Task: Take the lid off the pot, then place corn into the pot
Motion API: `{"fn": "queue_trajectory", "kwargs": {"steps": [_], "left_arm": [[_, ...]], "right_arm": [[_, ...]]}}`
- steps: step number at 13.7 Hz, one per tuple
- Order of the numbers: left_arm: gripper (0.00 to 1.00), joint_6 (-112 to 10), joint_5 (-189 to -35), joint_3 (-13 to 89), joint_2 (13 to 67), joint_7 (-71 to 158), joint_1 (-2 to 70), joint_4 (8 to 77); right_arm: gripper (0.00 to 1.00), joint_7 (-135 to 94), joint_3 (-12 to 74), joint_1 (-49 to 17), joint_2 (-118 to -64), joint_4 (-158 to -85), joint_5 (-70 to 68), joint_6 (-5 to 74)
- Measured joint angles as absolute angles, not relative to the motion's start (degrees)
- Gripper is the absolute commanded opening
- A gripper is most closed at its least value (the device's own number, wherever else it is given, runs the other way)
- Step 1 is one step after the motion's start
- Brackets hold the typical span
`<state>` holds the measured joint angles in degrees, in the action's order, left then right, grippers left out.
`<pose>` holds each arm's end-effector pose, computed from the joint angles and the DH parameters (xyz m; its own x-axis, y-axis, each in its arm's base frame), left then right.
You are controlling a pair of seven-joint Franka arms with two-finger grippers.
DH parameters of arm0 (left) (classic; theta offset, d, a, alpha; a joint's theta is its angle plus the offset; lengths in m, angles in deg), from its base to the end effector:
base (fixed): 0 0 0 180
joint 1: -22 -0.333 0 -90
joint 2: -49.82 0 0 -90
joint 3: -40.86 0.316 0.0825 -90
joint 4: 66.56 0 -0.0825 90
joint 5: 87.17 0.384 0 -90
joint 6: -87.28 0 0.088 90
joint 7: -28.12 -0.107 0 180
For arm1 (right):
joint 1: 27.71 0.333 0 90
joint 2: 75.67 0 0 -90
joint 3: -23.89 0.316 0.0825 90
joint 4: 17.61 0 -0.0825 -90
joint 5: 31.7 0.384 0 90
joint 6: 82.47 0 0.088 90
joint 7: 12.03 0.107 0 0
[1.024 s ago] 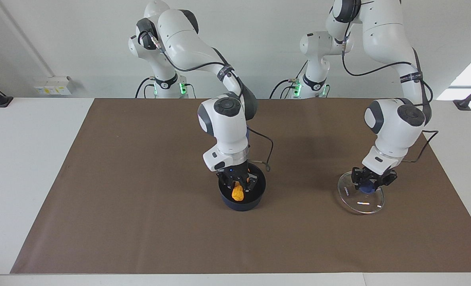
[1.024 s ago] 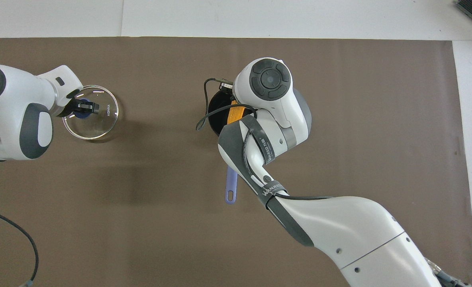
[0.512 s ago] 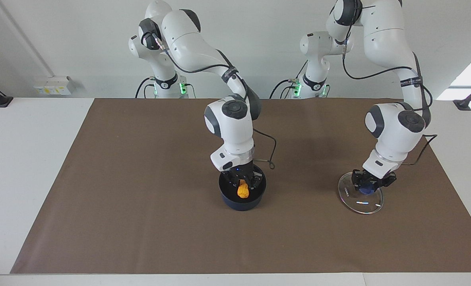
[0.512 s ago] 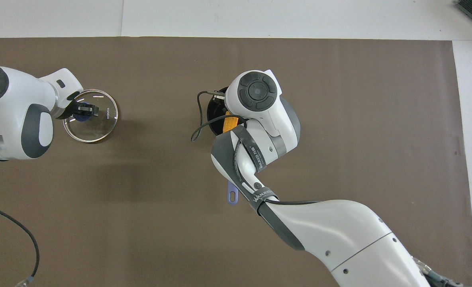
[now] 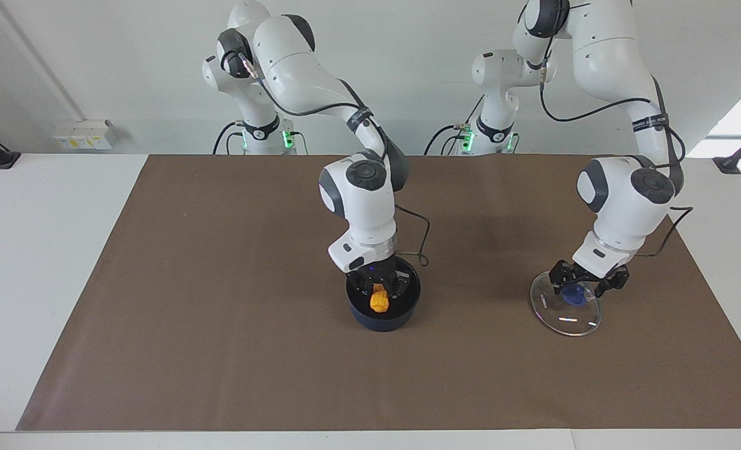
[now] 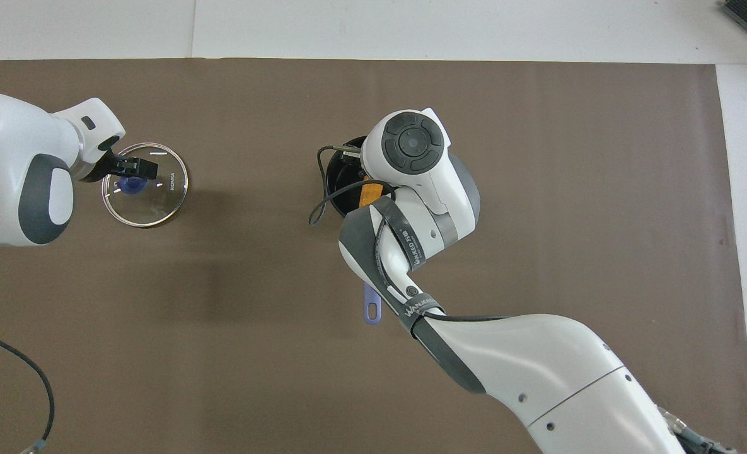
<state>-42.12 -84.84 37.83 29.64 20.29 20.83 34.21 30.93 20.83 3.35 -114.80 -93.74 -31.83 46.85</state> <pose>0.6607 -0.0173 0.3818 0.9717 -0.1876 0.1437 -0.1842 -0.9822 -0.0366 0.6640 0.3641 0.3549 0.9468 -0.2503 0.2025 -0.2250 -0.9643 -0.1397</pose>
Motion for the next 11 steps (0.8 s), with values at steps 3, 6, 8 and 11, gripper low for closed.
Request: {"fn": "queue_trajectory", "kwargs": {"steps": [3, 6, 8, 11], "left_arm": [[1.0, -36.69, -84.84, 37.16, 33.08, 20.22, 21.52, 30.65], [1.0, -29.3, -84.84, 36.81, 38.08, 20.17, 22.29, 27.37], [1.0, -18.87, -84.84, 36.73, 40.31, 20.1, 23.1, 21.51], [1.0, -8.41, -84.84, 36.27, 45.0, 20.11, 24.04, 16.92]], "right_arm": [[1.0, 30.92, 20.85, 3.39, -114.64, -93.74, -31.83, 46.84], [1.0, 30.91, 20.62, 3.31, -112.64, -93.65, -31.83, 45.97], [1.0, 29.61, 20.33, 2.57, -109.17, -93.56, -31.83, 41.7], [1.0, 23.48, 20.2, -1.29, -102.17, -93.54, -31.83, 32.1]]}}
